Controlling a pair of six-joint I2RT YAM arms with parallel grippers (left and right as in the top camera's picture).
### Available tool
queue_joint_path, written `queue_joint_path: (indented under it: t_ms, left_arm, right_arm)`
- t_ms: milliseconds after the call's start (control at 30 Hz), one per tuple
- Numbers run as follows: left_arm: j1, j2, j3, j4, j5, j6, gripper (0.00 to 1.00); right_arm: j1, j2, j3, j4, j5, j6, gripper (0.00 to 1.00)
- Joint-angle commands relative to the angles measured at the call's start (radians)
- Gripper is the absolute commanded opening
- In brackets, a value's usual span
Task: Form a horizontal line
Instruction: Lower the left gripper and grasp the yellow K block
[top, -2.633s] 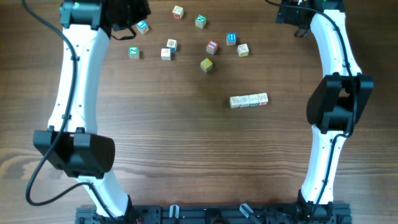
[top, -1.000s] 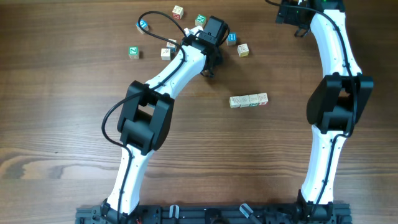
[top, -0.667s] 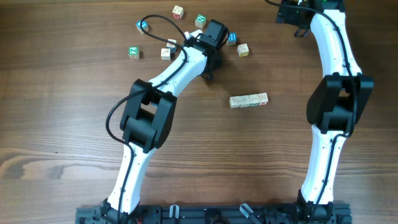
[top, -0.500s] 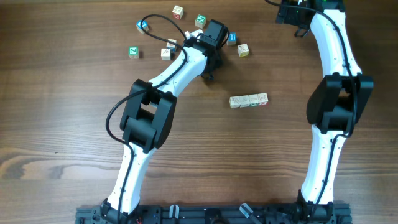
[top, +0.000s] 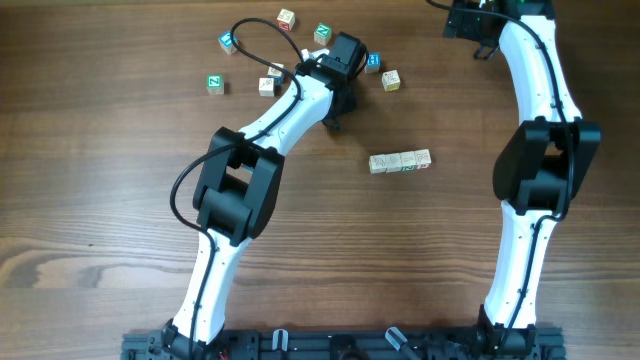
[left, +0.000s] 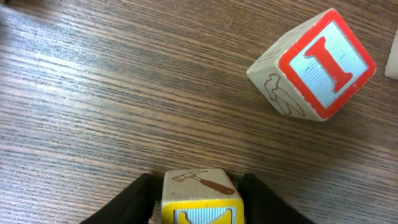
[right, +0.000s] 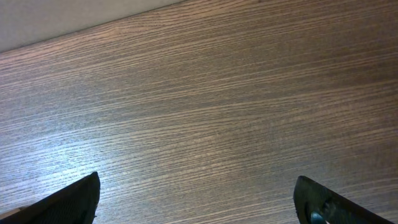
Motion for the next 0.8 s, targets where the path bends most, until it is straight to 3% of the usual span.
queue_joint_path:
  t_ms: [0, 767]
  left_arm:
    - [0.003, -0.027, -0.006, -0.004, -0.006, 0.010, 0.49]
    - [0.005, -0.081, -0.002, -0.016, -0.006, 0.010, 0.45]
  right_arm:
    - [0.005, -0.007, 0.003, 0.003, -0.002, -0.014, 1.00]
    - [0.005, -0.007, 0.003, 0.003, -0.002, -0.013, 1.00]
